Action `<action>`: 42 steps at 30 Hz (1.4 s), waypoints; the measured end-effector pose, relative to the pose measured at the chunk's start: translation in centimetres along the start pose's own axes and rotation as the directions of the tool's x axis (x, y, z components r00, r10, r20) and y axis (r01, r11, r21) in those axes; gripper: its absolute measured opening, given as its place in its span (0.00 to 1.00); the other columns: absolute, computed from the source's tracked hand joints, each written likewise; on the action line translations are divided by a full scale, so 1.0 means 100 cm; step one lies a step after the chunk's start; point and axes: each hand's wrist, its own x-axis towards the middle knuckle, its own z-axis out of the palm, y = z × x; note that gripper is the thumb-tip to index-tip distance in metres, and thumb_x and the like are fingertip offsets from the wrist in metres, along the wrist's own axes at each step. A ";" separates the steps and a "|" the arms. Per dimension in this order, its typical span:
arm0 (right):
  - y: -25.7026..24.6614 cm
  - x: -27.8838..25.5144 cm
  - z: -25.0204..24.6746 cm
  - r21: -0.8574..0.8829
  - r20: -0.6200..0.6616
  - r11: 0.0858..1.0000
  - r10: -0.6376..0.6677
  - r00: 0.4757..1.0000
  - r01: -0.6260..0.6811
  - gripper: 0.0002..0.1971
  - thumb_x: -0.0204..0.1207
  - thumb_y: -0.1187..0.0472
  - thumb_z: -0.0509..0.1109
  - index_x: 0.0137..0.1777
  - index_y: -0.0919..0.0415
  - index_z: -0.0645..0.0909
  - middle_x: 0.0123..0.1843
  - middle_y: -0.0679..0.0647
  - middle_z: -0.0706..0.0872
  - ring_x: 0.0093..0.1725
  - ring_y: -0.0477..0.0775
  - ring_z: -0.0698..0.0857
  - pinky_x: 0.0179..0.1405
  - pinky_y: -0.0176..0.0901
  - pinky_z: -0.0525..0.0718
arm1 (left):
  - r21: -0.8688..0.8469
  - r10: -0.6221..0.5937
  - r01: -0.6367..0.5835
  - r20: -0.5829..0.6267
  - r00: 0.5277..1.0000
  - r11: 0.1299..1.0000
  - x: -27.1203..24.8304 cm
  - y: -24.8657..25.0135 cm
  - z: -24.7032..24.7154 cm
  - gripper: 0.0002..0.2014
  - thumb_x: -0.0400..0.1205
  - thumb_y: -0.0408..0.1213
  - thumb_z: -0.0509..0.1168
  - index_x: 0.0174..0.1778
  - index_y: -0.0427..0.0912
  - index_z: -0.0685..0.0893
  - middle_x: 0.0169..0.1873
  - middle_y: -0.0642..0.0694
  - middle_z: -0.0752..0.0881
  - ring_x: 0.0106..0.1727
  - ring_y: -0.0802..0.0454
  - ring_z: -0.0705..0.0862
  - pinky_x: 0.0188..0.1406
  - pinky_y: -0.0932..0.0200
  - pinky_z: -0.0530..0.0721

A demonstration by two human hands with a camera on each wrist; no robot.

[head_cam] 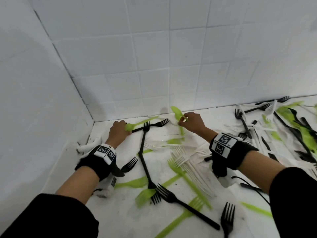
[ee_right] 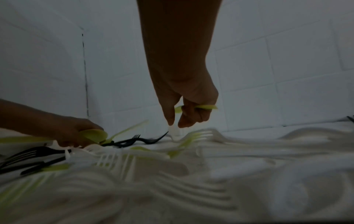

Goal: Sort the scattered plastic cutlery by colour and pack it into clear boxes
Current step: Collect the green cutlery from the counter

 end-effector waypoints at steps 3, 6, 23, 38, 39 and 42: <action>0.002 0.003 0.006 -0.075 0.022 0.997 0.018 1.000 -0.016 0.11 0.72 0.56 0.73 0.51 0.62 0.84 0.57 0.61 0.85 0.60 0.62 0.81 0.48 0.41 0.73 | -0.030 0.007 -0.007 -0.013 1.000 1.000 -0.007 -0.001 -0.004 0.11 0.77 0.33 0.69 0.52 0.31 0.82 0.52 0.33 0.84 0.58 0.35 0.80 0.48 0.52 0.75; 0.004 0.005 0.006 -0.128 0.040 0.991 0.041 0.998 -0.036 0.16 0.72 0.52 0.73 0.54 0.62 0.82 0.59 0.61 0.83 0.61 0.62 0.80 0.49 0.43 0.74 | -0.140 -0.013 0.004 -0.061 0.998 0.990 -0.010 -0.004 -0.007 0.11 0.76 0.36 0.71 0.45 0.29 0.84 0.41 0.34 0.78 0.54 0.32 0.82 0.45 0.50 0.76; -0.007 -0.011 -0.005 -0.051 0.312 0.981 0.196 0.930 -0.189 0.15 0.70 0.62 0.73 0.52 0.65 0.74 0.45 0.60 0.77 0.40 0.58 0.79 0.27 0.37 0.74 | -0.219 0.072 -0.121 -0.218 0.973 0.968 -0.021 0.009 -0.033 0.06 0.75 0.34 0.71 0.39 0.39 0.79 0.38 0.47 0.80 0.43 0.45 0.79 0.39 0.63 0.63; -0.019 -0.123 -0.069 0.559 0.224 0.818 0.010 0.975 -0.137 0.07 0.80 0.59 0.66 0.44 0.62 0.79 0.33 0.51 0.75 0.28 0.46 0.65 0.16 0.29 0.57 | -0.814 -0.057 -0.105 -0.167 0.984 0.571 -0.084 0.060 -0.083 0.07 0.81 0.33 0.62 0.37 0.46 0.77 0.33 0.47 0.77 0.31 0.58 0.77 0.16 0.71 0.69; -0.020 -0.126 -0.068 0.573 0.180 0.811 0.014 0.984 -0.117 0.07 0.80 0.59 0.66 0.42 0.60 0.79 0.32 0.51 0.76 0.28 0.46 0.65 0.16 0.29 0.57 | -0.852 -0.068 -0.079 -0.133 0.989 0.518 -0.082 0.063 -0.084 0.07 0.82 0.33 0.61 0.38 0.45 0.77 0.34 0.47 0.76 0.30 0.58 0.78 0.16 0.71 0.70; -0.019 -0.151 -0.067 0.609 0.088 0.792 0.001 0.996 -0.055 0.04 0.79 0.60 0.67 0.47 0.60 0.81 0.31 0.50 0.79 0.28 0.46 0.66 0.15 0.27 0.59 | -0.964 -0.042 0.020 0.009 0.999 0.265 -0.099 0.079 -0.078 0.08 0.84 0.27 0.54 0.42 0.39 0.76 0.37 0.45 0.78 0.25 0.58 0.85 0.19 0.69 0.78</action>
